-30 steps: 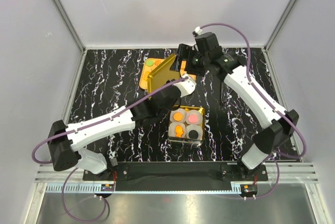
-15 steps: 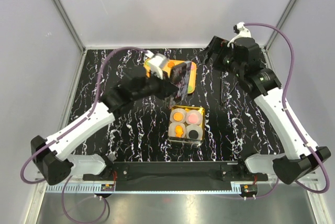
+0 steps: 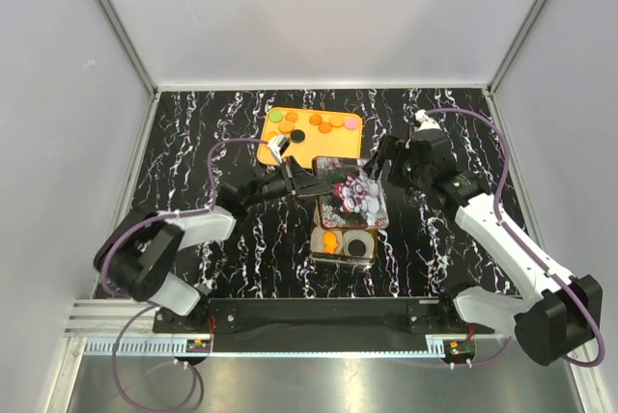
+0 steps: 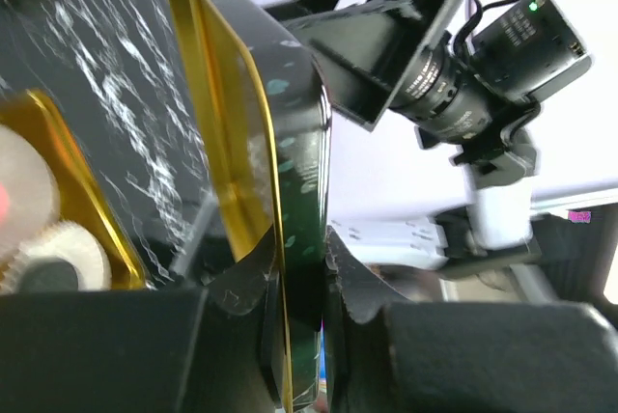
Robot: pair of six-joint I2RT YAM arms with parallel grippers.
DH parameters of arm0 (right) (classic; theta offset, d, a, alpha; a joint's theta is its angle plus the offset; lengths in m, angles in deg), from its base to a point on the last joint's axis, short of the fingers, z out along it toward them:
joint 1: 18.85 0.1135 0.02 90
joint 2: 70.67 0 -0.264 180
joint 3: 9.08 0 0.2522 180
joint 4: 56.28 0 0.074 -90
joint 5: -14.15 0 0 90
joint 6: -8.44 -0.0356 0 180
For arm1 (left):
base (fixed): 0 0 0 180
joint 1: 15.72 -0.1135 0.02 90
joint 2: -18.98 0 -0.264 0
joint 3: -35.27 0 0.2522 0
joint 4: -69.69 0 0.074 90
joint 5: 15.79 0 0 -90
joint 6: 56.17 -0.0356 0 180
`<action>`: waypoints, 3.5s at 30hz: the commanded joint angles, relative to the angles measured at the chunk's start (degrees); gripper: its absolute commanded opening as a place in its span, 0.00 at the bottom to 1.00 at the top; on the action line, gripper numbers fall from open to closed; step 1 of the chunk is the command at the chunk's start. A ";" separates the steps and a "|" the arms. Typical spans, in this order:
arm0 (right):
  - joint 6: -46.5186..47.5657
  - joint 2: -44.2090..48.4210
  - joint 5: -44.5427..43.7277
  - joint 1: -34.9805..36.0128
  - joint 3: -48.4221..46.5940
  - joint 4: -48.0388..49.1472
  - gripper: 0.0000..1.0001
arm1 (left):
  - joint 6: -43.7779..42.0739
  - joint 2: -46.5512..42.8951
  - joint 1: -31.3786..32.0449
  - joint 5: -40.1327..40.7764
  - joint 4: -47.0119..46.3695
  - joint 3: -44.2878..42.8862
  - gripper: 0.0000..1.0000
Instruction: Pack the cookies
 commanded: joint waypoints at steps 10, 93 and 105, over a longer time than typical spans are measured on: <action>-3.22 7.15 2.80 0.08 12.24 9.39 0.97 | 16.78 13.20 -0.43 -9.67 -41.10 5.10 0.00; -15.09 5.40 14.40 0.78 39.33 45.42 1.00 | 5.35 28.40 -3.07 -14.69 -41.28 0.97 0.09; -15.35 5.48 15.01 0.69 40.21 47.09 1.00 | 4.65 28.75 -4.03 -15.12 -41.28 2.29 0.20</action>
